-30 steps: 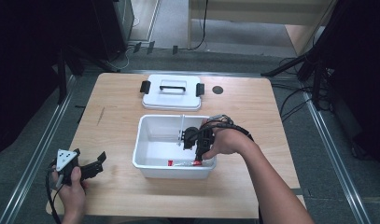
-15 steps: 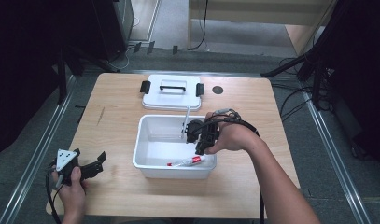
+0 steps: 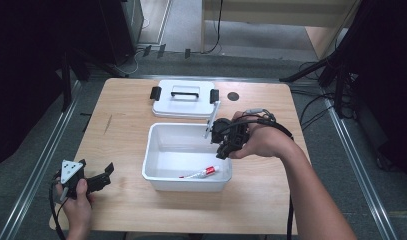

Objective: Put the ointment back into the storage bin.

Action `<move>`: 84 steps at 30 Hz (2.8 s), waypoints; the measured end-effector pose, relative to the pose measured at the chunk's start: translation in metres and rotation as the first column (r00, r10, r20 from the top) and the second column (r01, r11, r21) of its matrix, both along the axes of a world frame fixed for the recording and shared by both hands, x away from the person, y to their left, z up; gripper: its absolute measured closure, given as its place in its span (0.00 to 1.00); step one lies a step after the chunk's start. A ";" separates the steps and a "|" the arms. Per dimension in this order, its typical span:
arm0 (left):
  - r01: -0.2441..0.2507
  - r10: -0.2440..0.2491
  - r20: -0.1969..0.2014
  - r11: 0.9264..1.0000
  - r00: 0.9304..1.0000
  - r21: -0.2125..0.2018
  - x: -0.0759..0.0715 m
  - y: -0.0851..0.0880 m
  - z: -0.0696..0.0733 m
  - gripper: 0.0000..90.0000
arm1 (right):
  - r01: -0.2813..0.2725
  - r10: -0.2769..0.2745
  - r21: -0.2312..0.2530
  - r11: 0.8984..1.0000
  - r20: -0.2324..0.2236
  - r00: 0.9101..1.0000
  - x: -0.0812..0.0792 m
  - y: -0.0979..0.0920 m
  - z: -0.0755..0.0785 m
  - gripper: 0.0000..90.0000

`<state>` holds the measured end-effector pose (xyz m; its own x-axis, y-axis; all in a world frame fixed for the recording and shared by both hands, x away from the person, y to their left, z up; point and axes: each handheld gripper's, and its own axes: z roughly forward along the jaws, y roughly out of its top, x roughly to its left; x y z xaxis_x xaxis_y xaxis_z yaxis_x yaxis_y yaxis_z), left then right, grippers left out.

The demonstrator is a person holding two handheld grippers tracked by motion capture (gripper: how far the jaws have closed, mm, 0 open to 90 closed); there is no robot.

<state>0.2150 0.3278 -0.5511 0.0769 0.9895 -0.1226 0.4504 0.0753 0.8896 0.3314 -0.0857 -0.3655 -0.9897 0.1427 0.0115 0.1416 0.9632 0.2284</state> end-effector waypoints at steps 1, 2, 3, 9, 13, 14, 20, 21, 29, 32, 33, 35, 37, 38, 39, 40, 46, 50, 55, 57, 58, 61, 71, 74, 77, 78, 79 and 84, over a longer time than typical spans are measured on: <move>-0.001 0.001 0.000 1.000 1.000 0.000 0.000 0.000 0.000 0.00 | 0.014 -0.014 -0.002 1.000 0.010 1.000 -0.001 -0.006 0.006 0.90; -0.001 0.001 0.000 1.000 1.000 0.000 0.000 0.000 0.000 0.00 | 0.018 -0.018 0.004 1.000 0.012 1.000 -0.001 -0.009 0.008 0.90; -0.001 0.001 -0.001 1.000 1.000 0.001 0.000 0.000 0.000 0.00 | 0.018 -0.018 0.004 1.000 0.012 1.000 -0.001 -0.009 0.008 0.90; 0.000 0.000 -0.002 1.000 1.000 0.001 0.000 0.000 0.000 0.00 | 0.065 -0.066 0.025 0.998 0.027 0.997 -0.003 -0.034 0.017 0.89; -0.001 0.001 -0.003 1.000 1.000 0.002 0.000 -0.001 0.000 0.00 | 0.098 -0.099 0.042 0.994 0.011 0.995 -0.005 -0.054 0.015 0.84; -0.001 0.001 -0.003 1.000 1.000 0.003 0.000 -0.001 0.000 0.00 | 0.111 -0.111 0.039 0.993 0.004 0.994 -0.005 -0.058 0.014 0.83; -0.002 0.002 -0.003 1.000 1.000 0.003 0.000 -0.001 0.000 0.00 | 0.140 -0.140 0.040 0.989 -0.016 0.990 -0.007 -0.077 0.003 0.78; -0.002 0.002 -0.004 1.000 1.000 0.003 0.000 -0.001 0.000 0.00 | 0.149 -0.148 0.035 0.988 -0.025 0.989 -0.007 -0.084 -0.003 0.76; -0.001 0.001 -0.005 1.000 1.000 -0.002 0.000 0.000 0.000 0.00 | 0.262 -0.260 0.026 0.965 -0.060 0.964 -0.004 -0.108 -0.029 0.63; -0.001 0.001 -0.005 1.000 1.000 -0.002 0.000 0.000 0.000 0.00 | 0.346 -0.344 0.037 0.938 -0.048 0.938 -0.001 -0.119 -0.039 0.60; -0.001 0.001 -0.004 1.000 1.000 -0.002 0.000 0.000 0.000 0.00 | 0.358 -0.357 0.041 0.933 -0.042 0.933 -0.001 -0.122 -0.042 0.56; -0.001 0.001 -0.005 1.000 1.000 -0.002 0.000 0.000 0.000 0.00 | 0.383 -0.382 0.049 0.923 -0.024 0.924 -0.001 -0.128 -0.050 0.50; -0.002 0.002 -0.005 1.000 1.000 -0.003 0.000 0.000 0.000 0.00 | 0.413 -0.411 0.050 0.910 -0.035 0.911 -0.003 -0.133 -0.059 0.42; -0.002 0.002 -0.005 1.000 1.000 -0.003 0.000 0.000 0.000 0.00 | 0.424 -0.423 0.050 0.905 -0.024 0.906 -0.004 -0.135 -0.062 0.40; -0.002 0.002 -0.005 1.000 1.000 -0.003 0.000 0.000 0.000 0.00 | 0.434 -0.434 0.054 0.899 -0.014 0.901 -0.005 -0.137 -0.065 0.37; -0.001 0.001 -0.005 1.000 1.000 -0.003 0.000 0.000 0.000 0.00 | 0.462 -0.463 0.061 0.885 0.006 0.886 -0.006 -0.140 -0.068 0.33; -0.002 0.001 -0.005 1.000 1.000 -0.005 0.000 0.000 0.000 0.00 | 0.618 -0.629 0.149 0.772 0.033 0.777 -0.010 -0.156 -0.091 0.00; -0.002 0.002 -0.005 1.000 1.000 -0.005 0.000 0.000 0.000 0.00 | 0.661 -0.682 0.212 0.720 0.042 0.730 -0.014 -0.166 -0.102 0.00; -0.001 0.001 -0.005 1.000 1.000 -0.004 0.000 0.000 0.000 0.00 | 0.696 -0.751 0.334 0.635 0.057 0.658 -0.022 -0.182 -0.118 0.00; -0.001 0.001 -0.005 1.000 1.000 -0.003 0.000 0.000 0.000 0.00 | 0.702 -0.775 0.390 0.596 0.050 0.630 -0.027 -0.188 -0.124 0.00; -0.001 0.001 -0.005 1.000 1.000 -0.003 0.000 0.000 0.000 0.00 | 0.699 -0.794 0.439 0.564 0.057 0.605 -0.031 -0.193 -0.130 0.00; -0.002 0.002 -0.005 1.000 1.000 -0.003 0.000 0.000 0.000 0.00 | 0.698 -0.819 0.484 0.528 0.073 0.569 -0.037 -0.199 -0.138 0.00; -0.002 0.002 -0.004 1.000 1.000 -0.001 0.000 0.000 0.000 0.00 | 0.691 -0.865 0.570 0.445 0.074 0.496 -0.057 -0.226 -0.163 0.00; -0.003 0.003 -0.003 1.000 1.000 -0.001 -0.001 0.000 0.000 0.00 | 0.698 -0.879 0.584 0.415 0.062 0.472 -0.066 -0.236 -0.175 0.00; -0.002 0.002 -0.004 1.000 1.000 0.000 0.000 0.000 0.000 0.00 | 0.700 -0.892 0.600 0.387 0.052 0.449 -0.074 -0.243 -0.179 0.00; -0.002 0.002 -0.004 1.000 1.000 0.000 0.000 0.000 0.000 0.00 | 0.701 -0.896 0.604 0.378 0.049 0.441 -0.076 -0.245 -0.179 0.00; -0.002 0.002 -0.003 1.000 1.000 -0.001 0.000 0.000 0.000 0.00 | 0.701 -0.896 0.604 0.378 0.049 0.441 -0.076 -0.245 -0.179 0.00; -0.003 0.003 -0.004 1.000 1.000 -0.003 0.000 0.000 0.000 0.00 | 0.697 -0.910 0.632 0.339 0.033 0.413 -0.086 -0.252 -0.181 0.00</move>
